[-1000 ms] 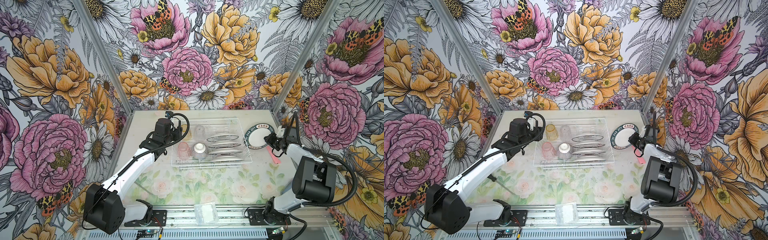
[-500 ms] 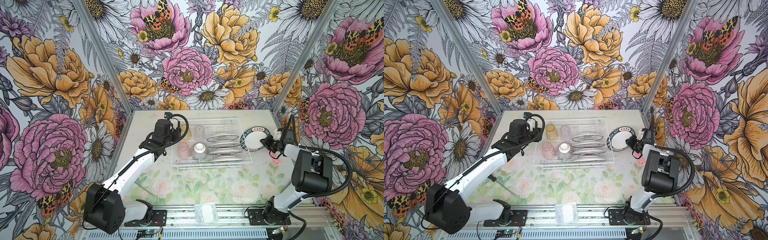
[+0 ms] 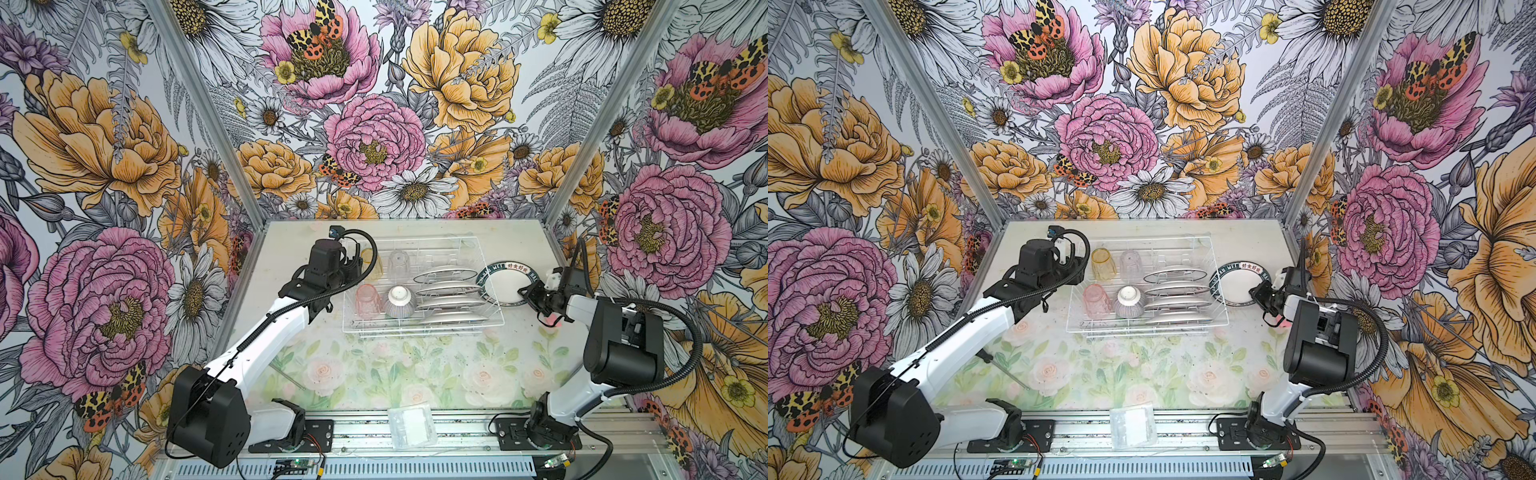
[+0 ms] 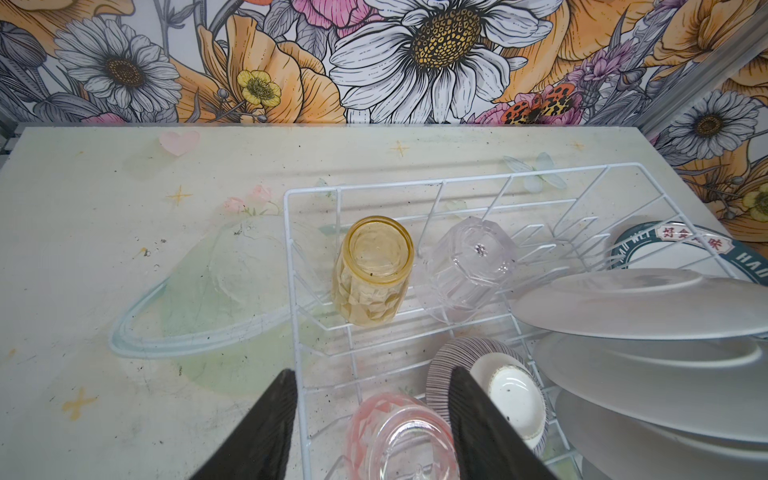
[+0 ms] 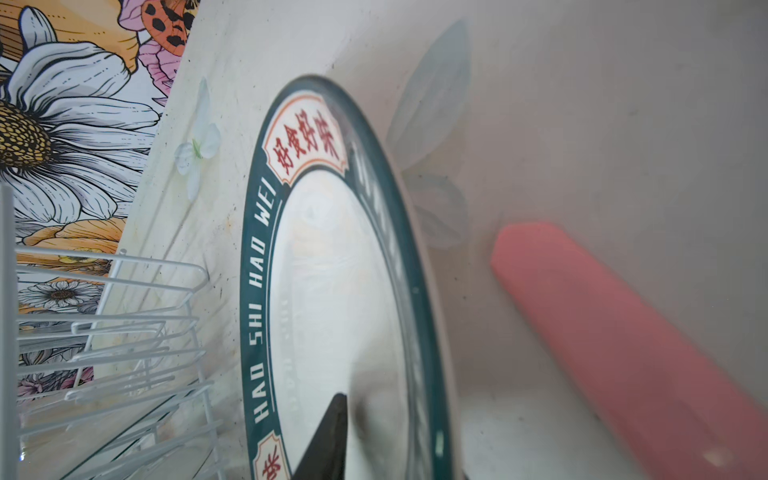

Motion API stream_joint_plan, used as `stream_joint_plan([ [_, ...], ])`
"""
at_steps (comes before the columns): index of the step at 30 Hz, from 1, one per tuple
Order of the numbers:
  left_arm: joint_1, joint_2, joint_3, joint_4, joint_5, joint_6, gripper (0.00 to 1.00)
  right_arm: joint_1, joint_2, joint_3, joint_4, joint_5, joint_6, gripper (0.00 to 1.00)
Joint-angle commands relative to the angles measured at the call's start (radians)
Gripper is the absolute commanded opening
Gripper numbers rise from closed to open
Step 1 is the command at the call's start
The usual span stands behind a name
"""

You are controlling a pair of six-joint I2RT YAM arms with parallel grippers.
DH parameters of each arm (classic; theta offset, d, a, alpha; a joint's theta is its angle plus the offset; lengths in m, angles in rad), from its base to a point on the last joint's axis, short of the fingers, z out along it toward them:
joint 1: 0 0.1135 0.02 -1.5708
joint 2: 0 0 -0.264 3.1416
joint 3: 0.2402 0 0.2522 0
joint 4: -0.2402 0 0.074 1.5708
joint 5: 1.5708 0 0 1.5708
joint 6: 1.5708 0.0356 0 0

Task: Unload the mixed dishes from the dish rack
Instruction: 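Carry the plate beside the rack with the right gripper while the left gripper withdraws, then lower the plate flat onto the table and open the right gripper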

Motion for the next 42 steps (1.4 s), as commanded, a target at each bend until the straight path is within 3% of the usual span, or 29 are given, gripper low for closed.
stream_joint_plan([
  [1,0.009,-0.011,-0.014,0.007,0.024,0.004,0.6,-0.006,0.009,-0.012,-0.006,0.023,-0.028,0.31],
  [18,0.009,-0.021,-0.02,-0.005,0.047,0.016,0.6,-0.009,-0.021,-0.051,-0.045,0.061,-0.056,0.47],
  [42,-0.03,-0.008,0.031,-0.066,0.069,0.081,0.61,-0.022,-0.191,-0.112,-0.139,0.134,-0.06,0.66],
])
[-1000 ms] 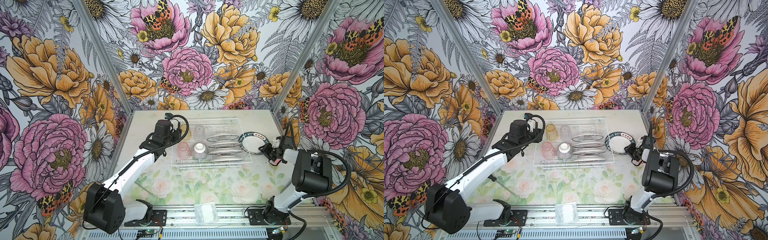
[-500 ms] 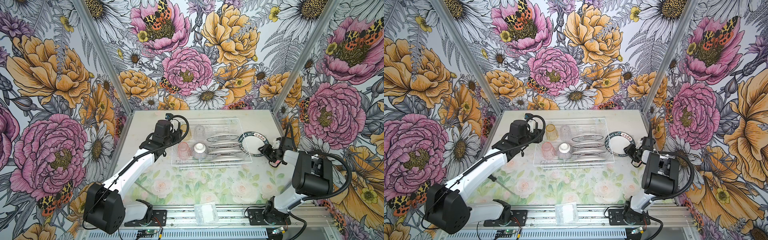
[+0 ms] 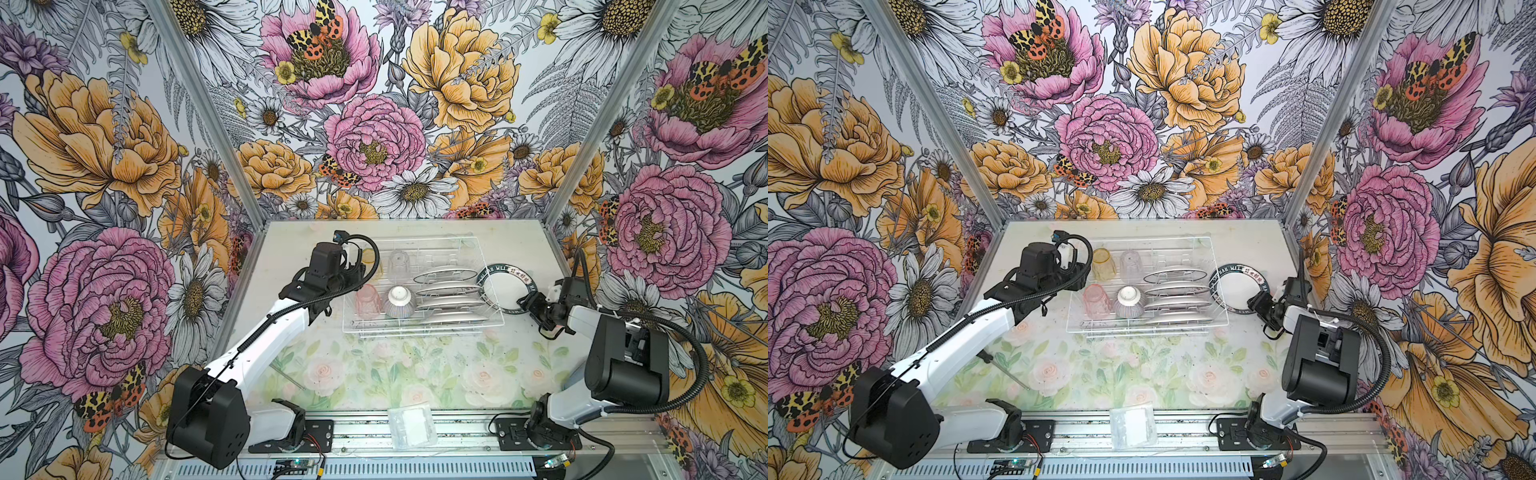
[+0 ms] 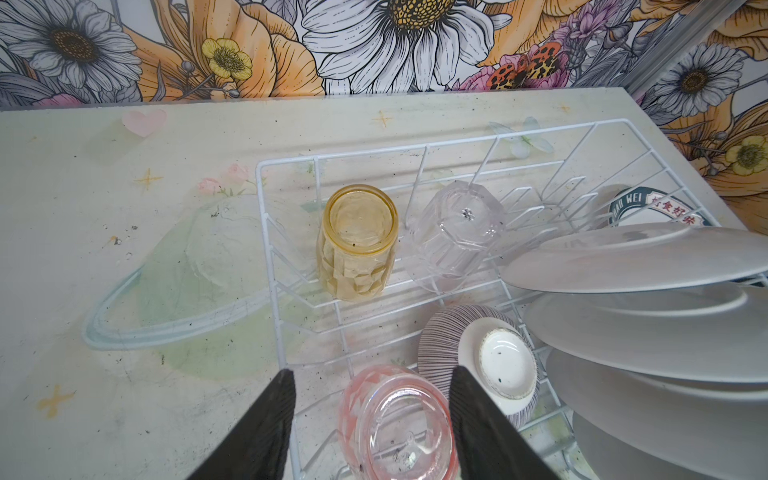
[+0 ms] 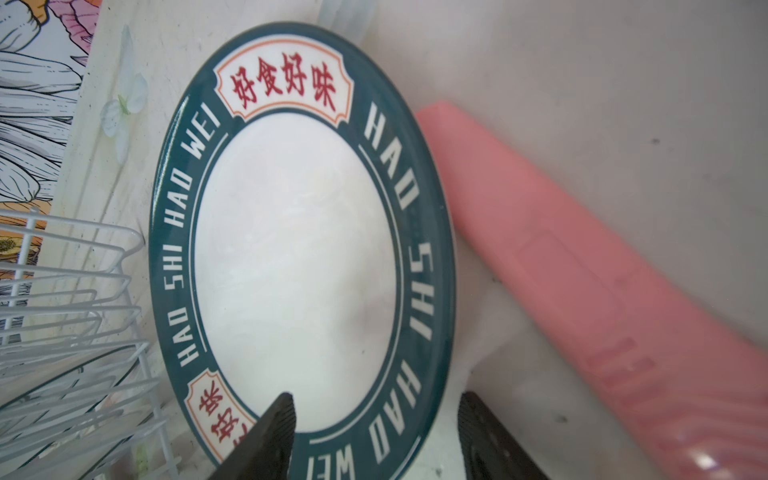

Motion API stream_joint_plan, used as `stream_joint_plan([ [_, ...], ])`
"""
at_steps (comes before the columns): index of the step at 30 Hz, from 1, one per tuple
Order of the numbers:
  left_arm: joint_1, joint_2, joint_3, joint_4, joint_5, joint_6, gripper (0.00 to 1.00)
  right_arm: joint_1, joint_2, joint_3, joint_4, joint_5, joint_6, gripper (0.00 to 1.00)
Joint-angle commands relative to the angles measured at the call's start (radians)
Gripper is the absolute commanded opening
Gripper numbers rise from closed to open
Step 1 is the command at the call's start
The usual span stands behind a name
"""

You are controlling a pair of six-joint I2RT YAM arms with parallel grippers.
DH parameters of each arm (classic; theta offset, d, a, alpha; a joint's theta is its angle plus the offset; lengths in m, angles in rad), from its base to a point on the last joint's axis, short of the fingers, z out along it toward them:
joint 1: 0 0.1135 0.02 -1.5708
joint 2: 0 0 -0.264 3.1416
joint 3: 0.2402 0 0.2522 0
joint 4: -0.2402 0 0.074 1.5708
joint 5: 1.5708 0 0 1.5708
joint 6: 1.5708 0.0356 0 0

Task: Unload the mixed dishes from the dish rack
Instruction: 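Lower the plate flat onto the table and open the right gripper, then raise the right gripper off the plate while the left gripper reaches into the rack plates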

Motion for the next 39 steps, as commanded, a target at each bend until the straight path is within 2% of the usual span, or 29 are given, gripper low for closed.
stream_joint_plan([
  [1,-0.034,0.005,0.059,-0.03,0.0,0.047,0.62,-0.011,-0.078,-0.004,-0.051,0.042,-0.022,0.67],
  [11,-0.223,0.157,0.271,-0.112,-0.063,0.227,0.63,-0.003,-0.333,0.09,-0.254,0.11,-0.085,0.68],
  [18,-0.339,0.307,0.46,-0.208,-0.048,0.392,0.66,0.085,-0.457,0.192,-0.353,0.085,-0.107,0.68],
  [28,-0.398,0.469,0.654,-0.288,0.05,0.536,0.7,0.264,-0.486,0.282,-0.366,0.069,-0.088,0.68],
  [39,-0.43,0.646,0.821,-0.375,0.042,0.636,0.7,0.286,-0.477,0.305,-0.363,0.064,-0.103,0.69],
])
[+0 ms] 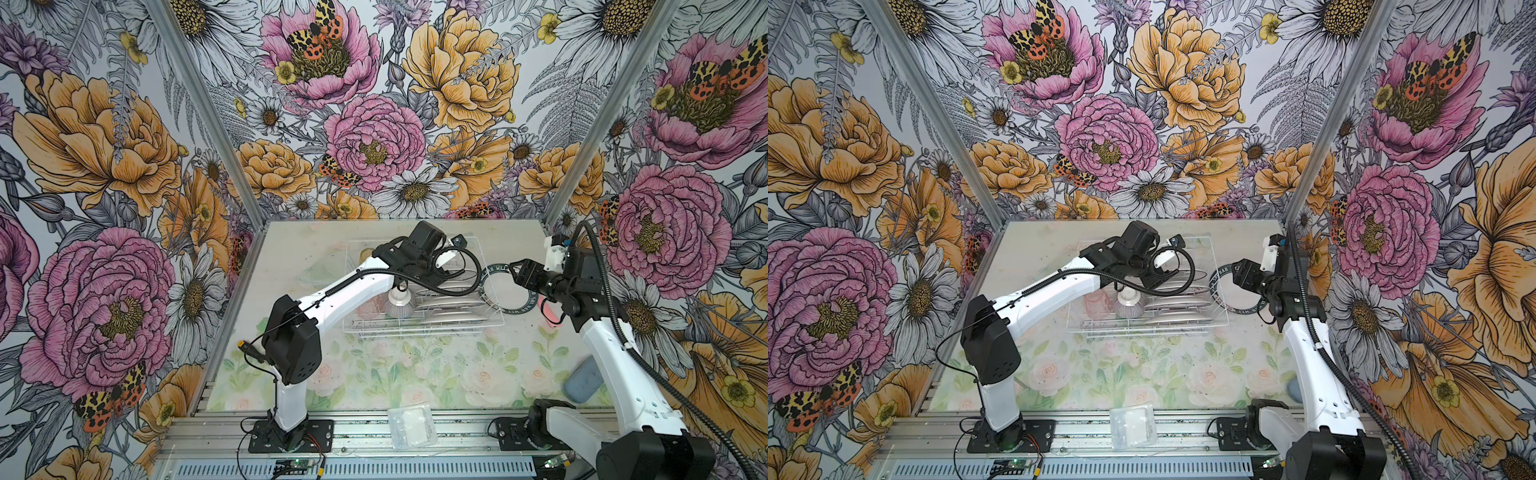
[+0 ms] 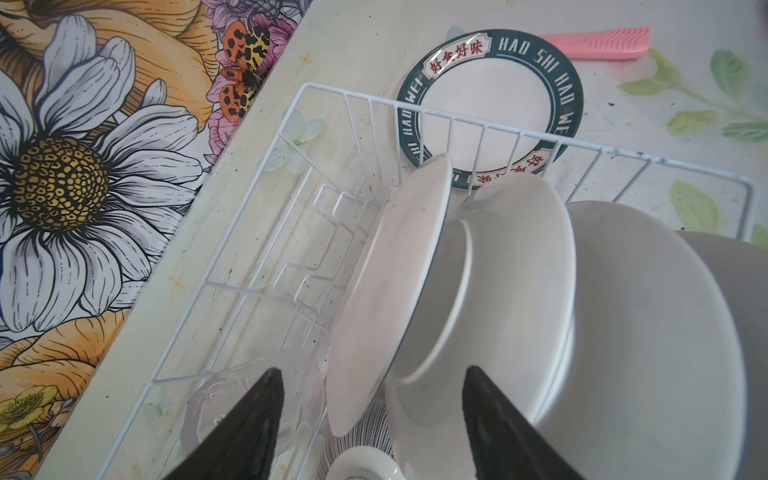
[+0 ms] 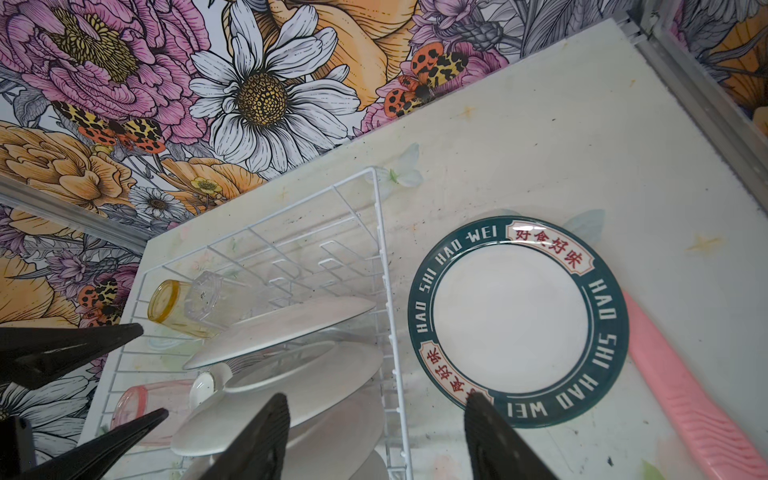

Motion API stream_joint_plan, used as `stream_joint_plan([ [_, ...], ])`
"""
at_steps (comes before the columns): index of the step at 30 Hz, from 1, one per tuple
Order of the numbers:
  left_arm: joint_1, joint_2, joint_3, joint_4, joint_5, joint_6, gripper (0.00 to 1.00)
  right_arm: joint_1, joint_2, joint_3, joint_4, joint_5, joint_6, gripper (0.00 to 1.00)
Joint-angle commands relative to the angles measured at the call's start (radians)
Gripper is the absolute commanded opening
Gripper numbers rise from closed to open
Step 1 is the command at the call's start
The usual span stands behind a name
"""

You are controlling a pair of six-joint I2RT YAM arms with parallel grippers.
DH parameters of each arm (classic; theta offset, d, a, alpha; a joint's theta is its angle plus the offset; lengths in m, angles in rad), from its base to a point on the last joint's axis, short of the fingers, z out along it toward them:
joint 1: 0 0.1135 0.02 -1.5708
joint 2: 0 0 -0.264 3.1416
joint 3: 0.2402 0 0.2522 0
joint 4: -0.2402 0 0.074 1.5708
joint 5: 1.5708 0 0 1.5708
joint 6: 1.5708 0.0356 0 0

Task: Unload the mixed dishes from the dish rack
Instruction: 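Raise the right gripper off the plate while the left gripper reaches into the rack plates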

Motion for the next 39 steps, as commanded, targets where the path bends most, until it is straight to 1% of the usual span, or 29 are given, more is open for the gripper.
stream_joint_plan([
  [1,-0.009,0.038,0.055,-0.05,0.022,0.056,0.7,0.006,-0.005,0.027,-0.003,-0.009,-0.017,0.69],
  [8,-0.011,0.11,0.125,-0.061,-0.001,0.093,0.69,0.005,-0.005,0.025,-0.001,-0.01,-0.027,0.69],
  [16,-0.019,0.195,0.205,-0.061,-0.085,0.153,0.64,0.006,-0.001,0.016,0.0,-0.007,-0.04,0.69],
  [21,-0.019,0.226,0.229,-0.057,-0.143,0.179,0.58,0.006,-0.003,0.013,0.003,-0.005,-0.043,0.7],
  [26,-0.018,0.24,0.245,-0.054,-0.162,0.19,0.51,0.006,-0.002,0.01,0.009,-0.003,-0.045,0.7],
  [36,-0.018,0.243,0.249,-0.016,-0.177,0.21,0.39,0.005,0.009,0.01,0.022,-0.004,-0.05,0.7],
  [39,-0.019,0.251,0.257,-0.016,-0.186,0.218,0.33,0.004,0.012,0.007,0.026,-0.003,-0.05,0.7],
])
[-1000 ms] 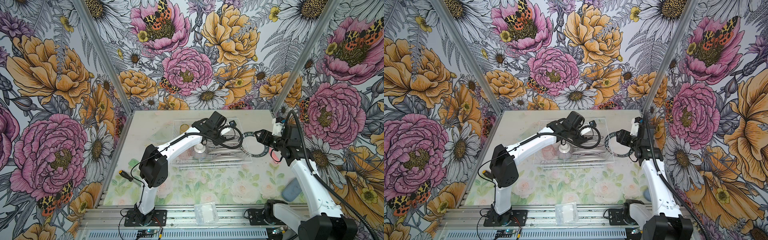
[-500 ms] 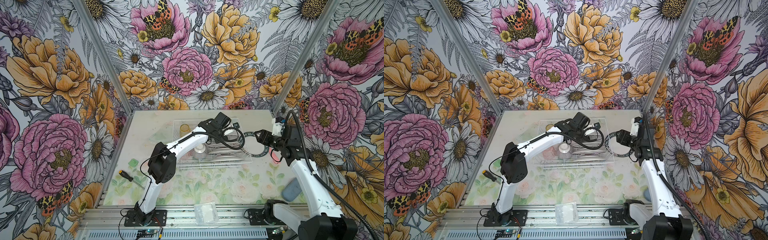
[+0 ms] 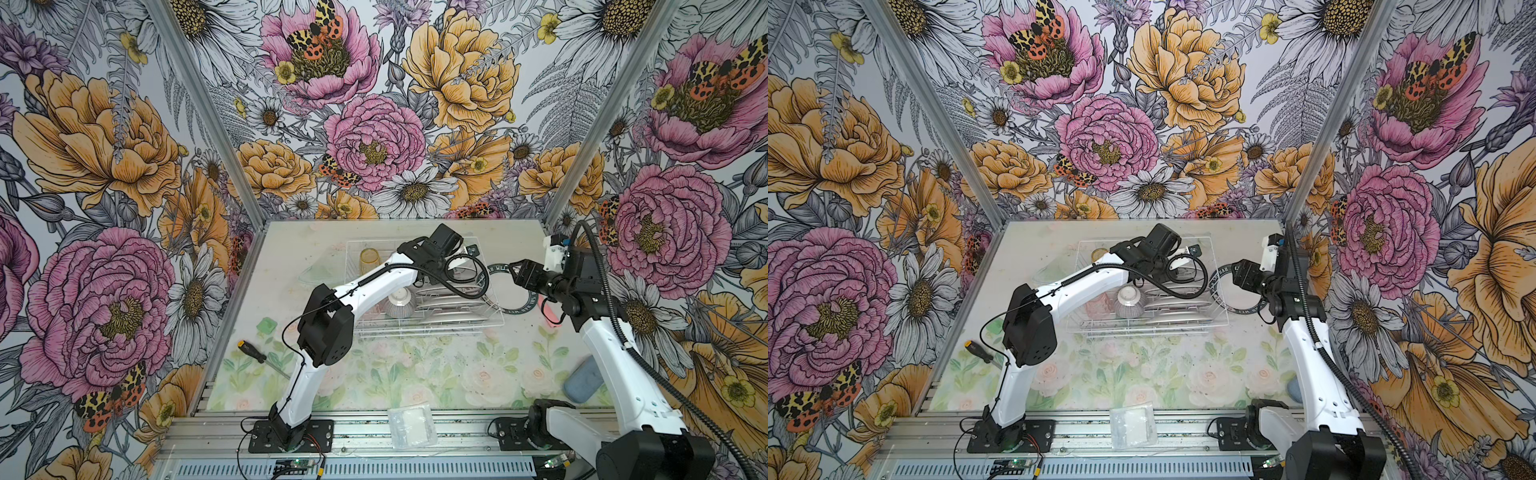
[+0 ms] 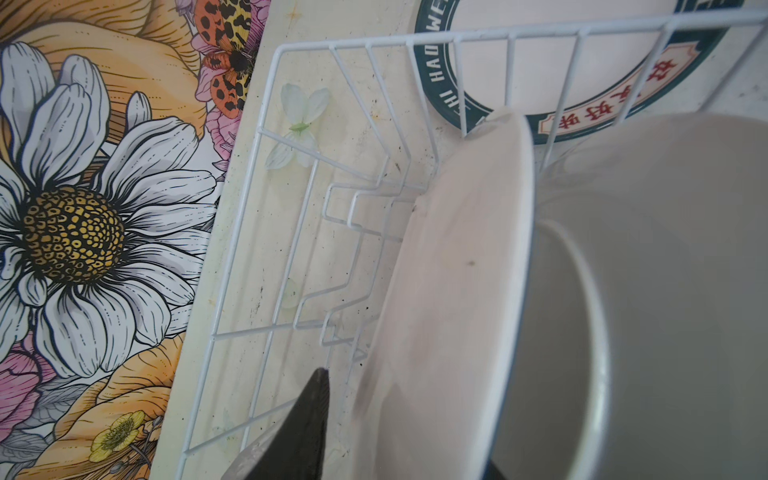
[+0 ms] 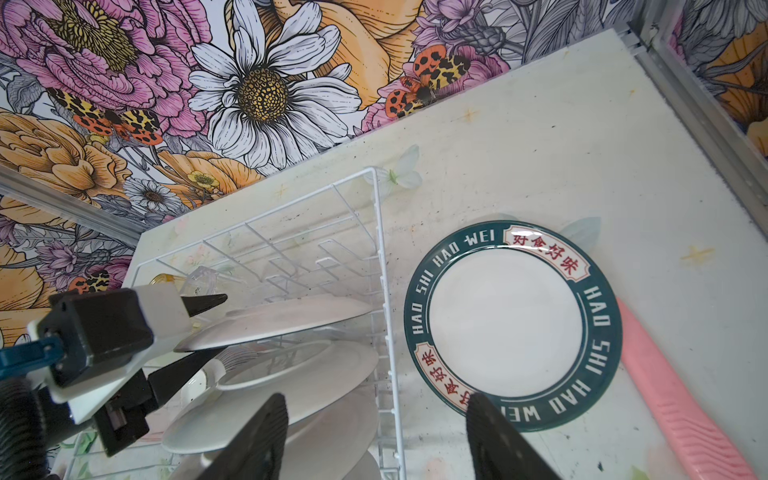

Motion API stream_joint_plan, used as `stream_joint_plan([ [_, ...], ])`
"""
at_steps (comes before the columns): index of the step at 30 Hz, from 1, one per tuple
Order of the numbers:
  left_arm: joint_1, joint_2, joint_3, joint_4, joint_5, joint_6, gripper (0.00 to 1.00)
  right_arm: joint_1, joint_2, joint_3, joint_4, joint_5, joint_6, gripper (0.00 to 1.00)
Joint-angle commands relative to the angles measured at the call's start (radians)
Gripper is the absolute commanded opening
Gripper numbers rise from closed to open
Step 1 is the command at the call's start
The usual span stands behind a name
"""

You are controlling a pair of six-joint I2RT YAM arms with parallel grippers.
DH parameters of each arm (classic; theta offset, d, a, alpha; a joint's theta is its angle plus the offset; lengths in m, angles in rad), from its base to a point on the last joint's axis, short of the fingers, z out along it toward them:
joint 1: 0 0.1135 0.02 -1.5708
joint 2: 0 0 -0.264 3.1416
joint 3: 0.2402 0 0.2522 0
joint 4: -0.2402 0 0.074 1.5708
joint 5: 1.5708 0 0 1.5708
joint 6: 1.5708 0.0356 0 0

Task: Unload the mixed dishes from the dish rack
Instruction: 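Raise the right gripper off the plate while the left gripper reaches into the rack plates, then grasp the teal-rimmed clover plate's edge with the left gripper and lift it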

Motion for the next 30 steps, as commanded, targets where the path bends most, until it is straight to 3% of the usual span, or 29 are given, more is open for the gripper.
stream_joint_plan([
  [1,-0.005,0.017,0.036,0.033,-0.032,0.018,0.32,0.004,0.01,0.007,0.027,-0.004,-0.016,0.7],
  [12,-0.014,-0.016,-0.06,0.176,-0.13,0.05,0.22,0.004,0.011,-0.005,0.04,-0.004,-0.015,0.7],
  [30,-0.019,-0.066,-0.143,0.279,-0.158,0.082,0.05,0.004,0.008,-0.003,0.05,-0.014,-0.006,0.7],
])
